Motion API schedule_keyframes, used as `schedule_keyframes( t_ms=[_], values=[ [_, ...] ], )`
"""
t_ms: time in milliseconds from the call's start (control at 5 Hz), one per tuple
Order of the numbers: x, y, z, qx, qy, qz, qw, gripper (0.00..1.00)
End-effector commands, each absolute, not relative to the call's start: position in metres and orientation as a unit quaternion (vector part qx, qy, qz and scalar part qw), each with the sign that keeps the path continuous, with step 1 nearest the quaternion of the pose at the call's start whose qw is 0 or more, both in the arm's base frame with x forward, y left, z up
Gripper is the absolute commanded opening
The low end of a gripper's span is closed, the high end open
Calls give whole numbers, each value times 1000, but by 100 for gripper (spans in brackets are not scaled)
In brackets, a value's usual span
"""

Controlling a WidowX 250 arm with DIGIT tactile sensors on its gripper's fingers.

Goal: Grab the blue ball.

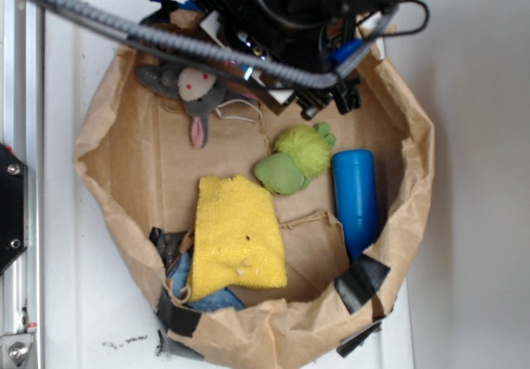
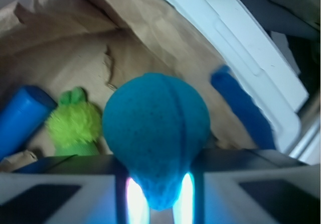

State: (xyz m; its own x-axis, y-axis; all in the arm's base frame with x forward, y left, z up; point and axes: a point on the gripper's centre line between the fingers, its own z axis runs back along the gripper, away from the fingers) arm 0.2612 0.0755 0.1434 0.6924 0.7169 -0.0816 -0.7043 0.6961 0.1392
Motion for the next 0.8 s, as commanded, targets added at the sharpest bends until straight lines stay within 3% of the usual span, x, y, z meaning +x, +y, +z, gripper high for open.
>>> schedule_keyframes(
  t_ms=[0,200,400,600],
  values=[
    [263,38,175,10,-20,260,965,0],
    [243,19,183,-25,-86,146,985,0],
    [231,22,194,-62,-114,79,988,0],
    [229,21,195,-56,-118,66,989,0]
  ],
)
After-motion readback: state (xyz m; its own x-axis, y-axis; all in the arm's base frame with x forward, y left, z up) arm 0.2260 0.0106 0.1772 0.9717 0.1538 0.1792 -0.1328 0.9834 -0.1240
